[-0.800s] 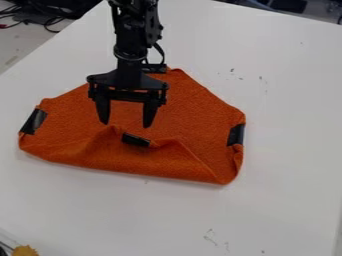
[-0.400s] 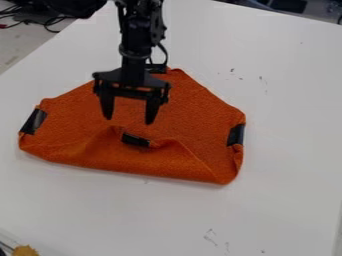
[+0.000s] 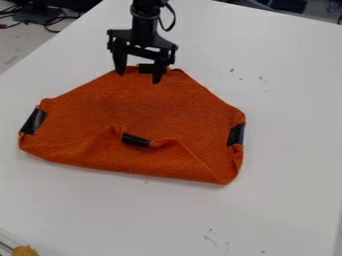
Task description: Fold the cloth from top to bottom
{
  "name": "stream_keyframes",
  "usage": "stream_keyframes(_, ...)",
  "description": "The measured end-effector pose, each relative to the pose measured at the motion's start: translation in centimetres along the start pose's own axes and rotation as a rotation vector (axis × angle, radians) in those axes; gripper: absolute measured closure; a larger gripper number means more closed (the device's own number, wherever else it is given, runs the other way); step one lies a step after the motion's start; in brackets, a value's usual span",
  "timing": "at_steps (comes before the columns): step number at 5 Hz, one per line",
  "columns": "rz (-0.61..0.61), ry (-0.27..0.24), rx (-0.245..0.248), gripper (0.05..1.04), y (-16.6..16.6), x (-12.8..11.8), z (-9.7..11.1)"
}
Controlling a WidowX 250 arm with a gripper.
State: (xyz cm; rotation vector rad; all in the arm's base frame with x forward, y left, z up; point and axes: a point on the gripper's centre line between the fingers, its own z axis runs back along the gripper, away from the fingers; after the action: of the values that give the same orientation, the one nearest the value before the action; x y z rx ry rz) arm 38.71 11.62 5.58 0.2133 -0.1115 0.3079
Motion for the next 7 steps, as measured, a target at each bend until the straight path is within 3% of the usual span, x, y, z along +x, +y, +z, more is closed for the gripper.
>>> stream_keyframes(1,-0.068,-0.073,-0.046,0.083,-0.3,3.8,-0.9)
stream_keyframes(2,-0.101,-0.109,-0.078,0.083,-0.1,6.1,-1.8)
stream_keyframes(3,-0.106,-0.114,-0.099,0.083,0.1,6.7,-2.7)
stream_keyframes(5,-0.112,-0.074,-0.102,0.083,1.9,6.9,-3.5)
stream_keyframes(7,-0.103,-0.027,-0.128,0.083,1.4,6.1,-4.7)
